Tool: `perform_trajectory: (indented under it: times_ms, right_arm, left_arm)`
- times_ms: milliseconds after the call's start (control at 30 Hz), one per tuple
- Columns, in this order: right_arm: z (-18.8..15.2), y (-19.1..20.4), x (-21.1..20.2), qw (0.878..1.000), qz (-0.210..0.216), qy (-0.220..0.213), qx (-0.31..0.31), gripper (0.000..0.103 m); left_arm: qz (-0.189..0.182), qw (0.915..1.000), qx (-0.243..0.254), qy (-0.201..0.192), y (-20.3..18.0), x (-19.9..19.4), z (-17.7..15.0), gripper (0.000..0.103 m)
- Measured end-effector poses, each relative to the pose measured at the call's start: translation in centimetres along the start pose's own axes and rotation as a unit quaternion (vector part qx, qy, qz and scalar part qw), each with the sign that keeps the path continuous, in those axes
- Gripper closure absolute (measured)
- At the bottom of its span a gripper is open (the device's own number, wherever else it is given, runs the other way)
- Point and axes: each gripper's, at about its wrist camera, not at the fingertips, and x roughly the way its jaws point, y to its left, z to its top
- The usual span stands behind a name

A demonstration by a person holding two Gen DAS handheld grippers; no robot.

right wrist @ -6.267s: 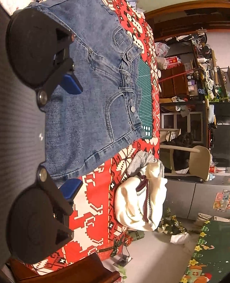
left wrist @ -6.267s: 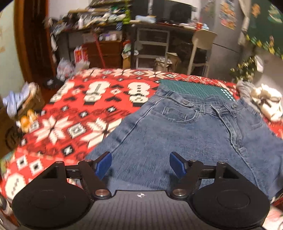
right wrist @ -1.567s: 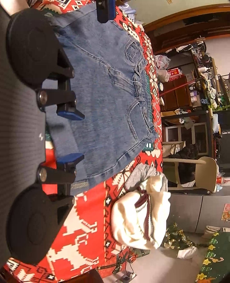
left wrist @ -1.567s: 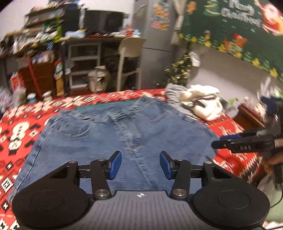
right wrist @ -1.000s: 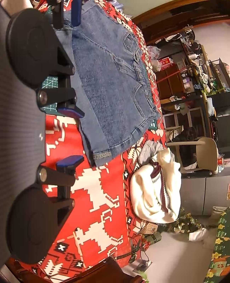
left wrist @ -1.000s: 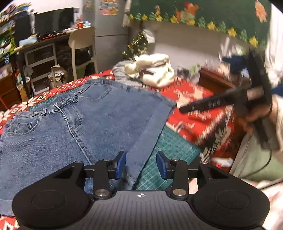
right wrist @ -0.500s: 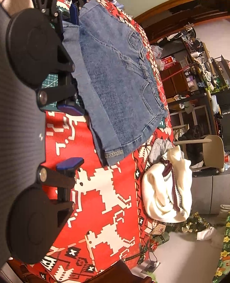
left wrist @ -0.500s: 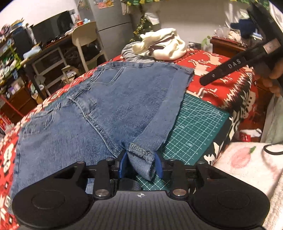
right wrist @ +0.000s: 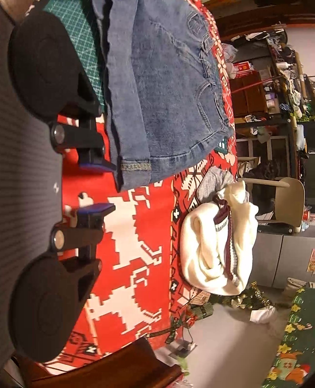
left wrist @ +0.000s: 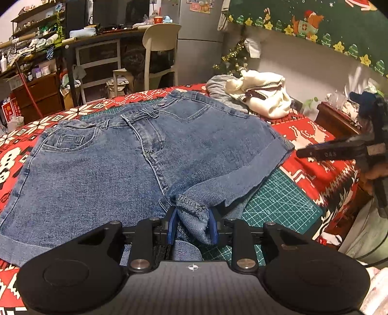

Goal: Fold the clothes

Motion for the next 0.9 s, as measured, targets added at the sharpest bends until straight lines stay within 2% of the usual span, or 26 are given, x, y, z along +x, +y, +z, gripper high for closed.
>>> perform_trajectory:
  times_ms: [133, 267, 433, 533, 700, 900]
  right_arm:
    - [0.5, 0.3, 1.2, 1.000, -0.015, 0.002, -0.025, 0.078]
    - [0.8, 0.3, 1.9, 0.999, -0.015, 0.002, -0.036, 0.079]
    - [1.2, -0.5, 1.6, 1.000, 0.017, -0.016, 0.003, 0.079]
    - [1.3, -0.8, 1.7, 1.000, 0.023, -0.014, 0.015, 0.079]
    - [0.6, -0.3, 1.9, 1.000, 0.017, -0.003, -0.010, 0.079]
    - [0.8, -0.2, 2.2, 1.000, 0.013, -0.018, -0.006, 0.081]
  left_arm:
    - [-0.004, 1.0000, -0.005, 0.004, 0.0, 0.0, 0.0, 0.077]
    - [-0.011, 0.9994, -0.032, 0.001, 1.0, 0.0, 0.3, 0.077]
    - [-0.014, 0.9986, -0.051, 0.000, 1.4, -0.1, 0.5, 0.077]
    - [-0.016, 0.9985, -0.052, 0.002, 1.4, 0.0, 0.5, 0.077]
    - [-0.019, 0.9985, -0.051, 0.005, 1.5, 0.1, 0.4, 0.077]
    - [-0.021, 0.9990, -0.039, 0.011, 1.2, 0.2, 0.2, 0.077]
